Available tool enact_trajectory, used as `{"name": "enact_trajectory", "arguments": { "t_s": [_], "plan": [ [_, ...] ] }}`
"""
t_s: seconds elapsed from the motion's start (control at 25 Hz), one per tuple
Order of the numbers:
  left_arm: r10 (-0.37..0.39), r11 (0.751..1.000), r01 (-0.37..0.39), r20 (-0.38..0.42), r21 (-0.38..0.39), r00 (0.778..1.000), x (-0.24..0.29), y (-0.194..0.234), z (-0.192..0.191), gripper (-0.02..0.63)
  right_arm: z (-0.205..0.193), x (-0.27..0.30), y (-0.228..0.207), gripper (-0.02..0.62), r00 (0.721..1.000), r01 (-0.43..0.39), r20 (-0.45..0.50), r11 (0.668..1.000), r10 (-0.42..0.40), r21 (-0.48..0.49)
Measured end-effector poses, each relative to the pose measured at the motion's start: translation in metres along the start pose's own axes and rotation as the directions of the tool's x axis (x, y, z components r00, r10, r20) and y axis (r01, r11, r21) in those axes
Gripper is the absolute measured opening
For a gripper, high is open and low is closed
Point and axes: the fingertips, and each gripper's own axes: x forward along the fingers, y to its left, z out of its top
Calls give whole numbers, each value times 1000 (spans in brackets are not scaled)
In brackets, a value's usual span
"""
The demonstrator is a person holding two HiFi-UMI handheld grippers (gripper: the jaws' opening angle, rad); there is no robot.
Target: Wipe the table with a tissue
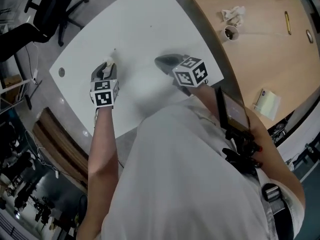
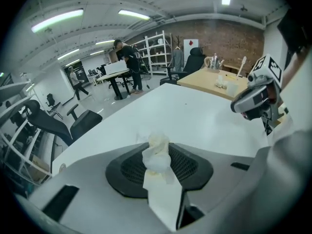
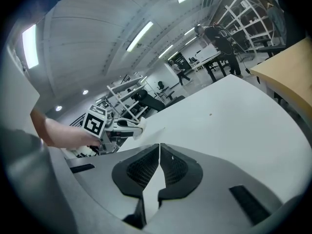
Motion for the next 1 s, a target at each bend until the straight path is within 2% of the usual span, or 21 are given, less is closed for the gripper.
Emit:
{"name": "enact_trajectory", "arguments": {
  "t_s": [0.24, 0.48, 0.68, 0.84, 1.0],
  "plan": [
    [93, 996, -92, 53, -17, 994, -39, 30, -20, 120, -8, 6, 10, 18, 999, -24, -35, 999, 23, -24],
    [173, 984, -170, 65, -48, 983, -81, 52, -63, 120, -12, 27, 31, 18, 994, -80, -78, 994, 74, -71],
    [204, 973, -195, 61, -124, 977, -110, 52, -89, 120, -19, 36, 38, 18, 990, -106, -99, 990, 98, -88],
    [186, 975, -171, 103, -142, 977, -125, 48, -73, 121, -21, 45, 57, 20, 989, -119, -97, 990, 111, -79],
    [135, 988, -121, 156, -93, 979, -116, 33, -33, 120, -16, 45, 58, 18, 991, -115, -80, 991, 109, -67]
  ]
}}
